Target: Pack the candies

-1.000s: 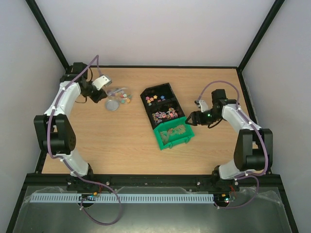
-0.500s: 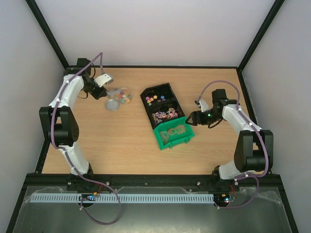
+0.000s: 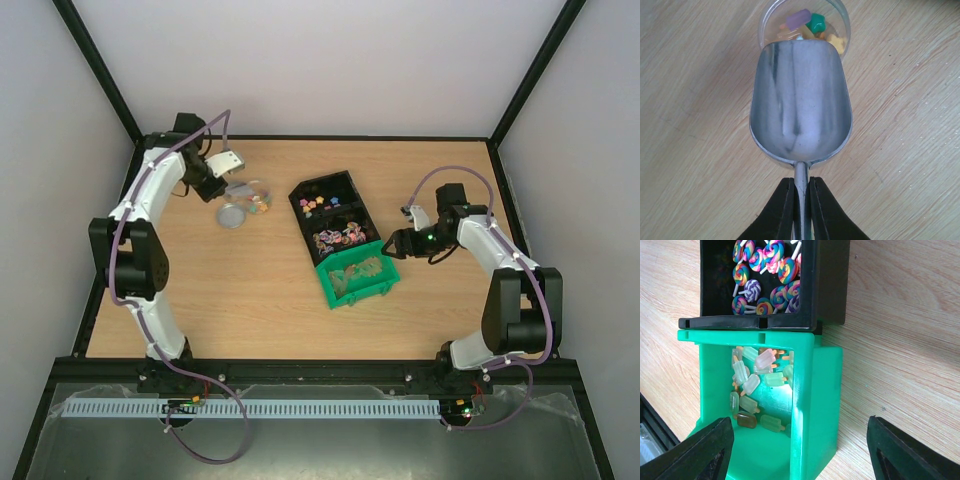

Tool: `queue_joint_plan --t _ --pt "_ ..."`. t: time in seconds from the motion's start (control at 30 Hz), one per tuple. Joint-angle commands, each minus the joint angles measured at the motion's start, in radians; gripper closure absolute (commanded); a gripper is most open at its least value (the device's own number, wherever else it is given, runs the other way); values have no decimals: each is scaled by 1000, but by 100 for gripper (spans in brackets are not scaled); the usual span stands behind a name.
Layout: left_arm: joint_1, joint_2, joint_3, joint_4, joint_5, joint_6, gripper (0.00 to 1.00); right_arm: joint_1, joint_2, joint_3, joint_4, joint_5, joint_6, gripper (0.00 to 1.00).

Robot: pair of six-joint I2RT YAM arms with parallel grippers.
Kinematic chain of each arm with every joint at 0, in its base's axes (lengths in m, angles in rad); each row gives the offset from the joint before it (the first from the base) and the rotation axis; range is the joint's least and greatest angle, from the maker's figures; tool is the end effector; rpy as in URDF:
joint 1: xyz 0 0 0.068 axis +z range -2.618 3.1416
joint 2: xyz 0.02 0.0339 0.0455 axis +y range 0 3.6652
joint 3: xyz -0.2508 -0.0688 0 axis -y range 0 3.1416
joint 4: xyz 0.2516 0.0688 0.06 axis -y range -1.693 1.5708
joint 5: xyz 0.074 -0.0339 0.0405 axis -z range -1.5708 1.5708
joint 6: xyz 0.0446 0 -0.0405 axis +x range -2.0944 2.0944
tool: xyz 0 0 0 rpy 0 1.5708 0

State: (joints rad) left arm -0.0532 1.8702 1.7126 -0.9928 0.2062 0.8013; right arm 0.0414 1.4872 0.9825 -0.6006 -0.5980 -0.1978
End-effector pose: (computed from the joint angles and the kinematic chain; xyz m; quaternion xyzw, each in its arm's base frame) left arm 0.3988 -0.0304 0.2655 0.4226 0.8765 -0.0179 0.2300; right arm 0.2968 0.0374 0.1952 -0.1784 0.9151 0.2685 0.2421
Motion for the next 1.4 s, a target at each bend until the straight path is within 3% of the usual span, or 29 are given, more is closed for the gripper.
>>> queue_joint_plan --t 0.0,0.27,0.6,0.73,0.97,1.13,1.37 --pt "-15 18 58 -52 -89 25 98 5 -16 -4 -34 -11 -7 25" --pt "-54 -19 66 -35 -198 62 98 4 -26 -7 -32 -9 -11 21" --pt "-28 -150 -16 65 -105 82 98 4 -129 -19 19 -34 -12 12" --pt "59 -181 -29 68 57 33 98 7 -162 22 18 -83 -29 6" --pt "337 -236 -167 207 329 -127 98 115 -134 171 9 -75 -14 1" --pt "481 -266 -342 337 381 -197 98 244 -64 254 26 -46 23 1" --pt "557 -281 -570 539 320 -218 98 448 29 325 82 35 80 1"
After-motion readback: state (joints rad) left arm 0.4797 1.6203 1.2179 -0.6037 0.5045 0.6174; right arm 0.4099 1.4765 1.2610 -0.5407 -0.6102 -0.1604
